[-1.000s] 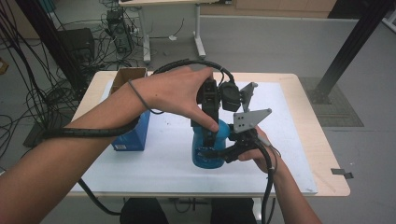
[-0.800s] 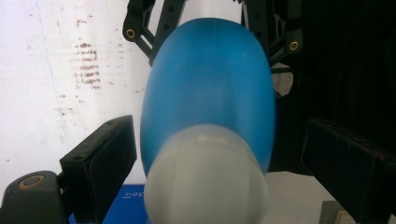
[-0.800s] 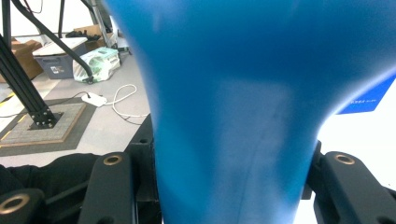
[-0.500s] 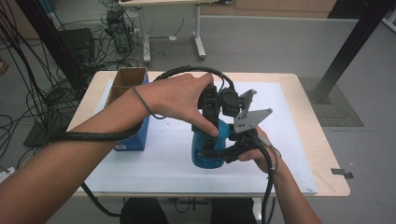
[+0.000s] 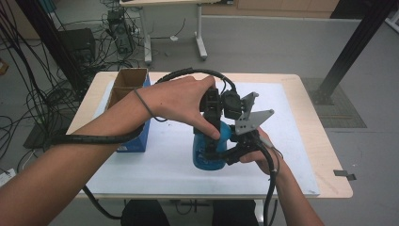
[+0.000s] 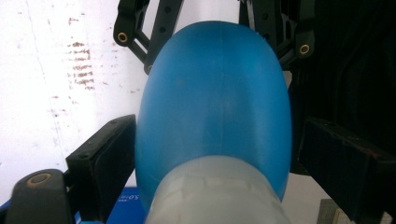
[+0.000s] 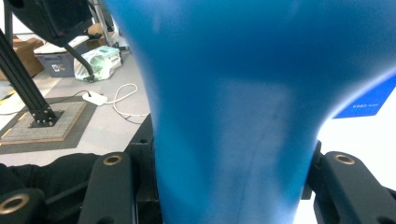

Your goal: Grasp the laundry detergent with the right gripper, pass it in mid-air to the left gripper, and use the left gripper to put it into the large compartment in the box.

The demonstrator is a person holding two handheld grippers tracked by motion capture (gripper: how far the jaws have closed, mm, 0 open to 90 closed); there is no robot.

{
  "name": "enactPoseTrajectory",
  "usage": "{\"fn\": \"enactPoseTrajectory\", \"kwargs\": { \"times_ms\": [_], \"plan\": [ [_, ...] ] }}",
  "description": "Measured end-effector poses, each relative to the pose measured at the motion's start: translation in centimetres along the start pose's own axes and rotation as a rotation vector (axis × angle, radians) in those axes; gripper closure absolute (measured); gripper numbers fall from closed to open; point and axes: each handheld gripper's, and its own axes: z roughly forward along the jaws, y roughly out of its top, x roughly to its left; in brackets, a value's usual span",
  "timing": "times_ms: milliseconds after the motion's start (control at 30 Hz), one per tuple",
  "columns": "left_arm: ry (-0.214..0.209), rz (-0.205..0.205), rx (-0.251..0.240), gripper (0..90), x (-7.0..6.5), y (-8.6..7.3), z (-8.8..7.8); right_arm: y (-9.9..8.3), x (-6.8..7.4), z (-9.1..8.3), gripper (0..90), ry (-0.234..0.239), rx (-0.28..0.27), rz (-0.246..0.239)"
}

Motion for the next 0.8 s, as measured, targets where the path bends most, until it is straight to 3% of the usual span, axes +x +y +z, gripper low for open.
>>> {"fn": "enactPoseTrajectory", "kwargs": {
  "times_ms": [800],
  "plan": [
    [0.027,0.001,-0.001,37.0,-0.48,0.05,-0.02,0.15,0.19,-0.04,44.5,0.0,-0.002,-0.005]
  ]
}}
